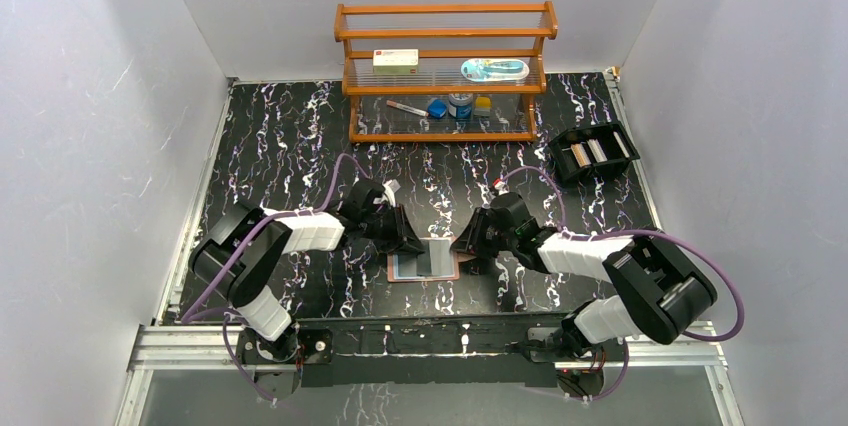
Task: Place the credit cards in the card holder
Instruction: Insert the credit card into the card holder.
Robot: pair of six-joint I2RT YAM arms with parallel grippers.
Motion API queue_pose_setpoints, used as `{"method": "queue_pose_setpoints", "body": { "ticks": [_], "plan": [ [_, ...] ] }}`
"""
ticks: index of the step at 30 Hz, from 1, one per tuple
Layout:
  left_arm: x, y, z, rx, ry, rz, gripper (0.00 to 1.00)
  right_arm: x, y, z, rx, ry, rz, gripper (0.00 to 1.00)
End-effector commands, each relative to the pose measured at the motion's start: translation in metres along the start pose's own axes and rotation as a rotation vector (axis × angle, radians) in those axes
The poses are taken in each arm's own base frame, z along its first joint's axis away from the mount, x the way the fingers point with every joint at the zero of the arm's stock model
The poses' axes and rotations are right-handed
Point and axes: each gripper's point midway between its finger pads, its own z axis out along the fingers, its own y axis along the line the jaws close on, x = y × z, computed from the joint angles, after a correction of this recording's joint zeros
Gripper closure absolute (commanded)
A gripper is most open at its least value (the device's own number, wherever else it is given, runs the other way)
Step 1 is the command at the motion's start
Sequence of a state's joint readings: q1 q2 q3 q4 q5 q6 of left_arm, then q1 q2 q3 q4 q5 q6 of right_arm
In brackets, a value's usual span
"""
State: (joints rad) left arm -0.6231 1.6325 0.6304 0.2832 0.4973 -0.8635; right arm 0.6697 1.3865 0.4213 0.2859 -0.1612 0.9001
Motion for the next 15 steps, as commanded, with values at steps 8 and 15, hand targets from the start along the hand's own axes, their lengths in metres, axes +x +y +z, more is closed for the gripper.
{"method": "queue_pose_setpoints", "body": {
  "ticks": [8, 15],
  "plan": [
    [-0.014, -0.009, -0.014, -0.109, -0.06, -0.066, 0.56, 0.001, 0.004, -0.023, 0.039, 0.017, -0.042, 0.67],
    [0.0, -0.002, -0.015, -0.171, -0.02, -0.073, 0.49, 0.012, 0.01, -0.025, -0.02, 0.046, -0.044, 0.67]
  ]
}}
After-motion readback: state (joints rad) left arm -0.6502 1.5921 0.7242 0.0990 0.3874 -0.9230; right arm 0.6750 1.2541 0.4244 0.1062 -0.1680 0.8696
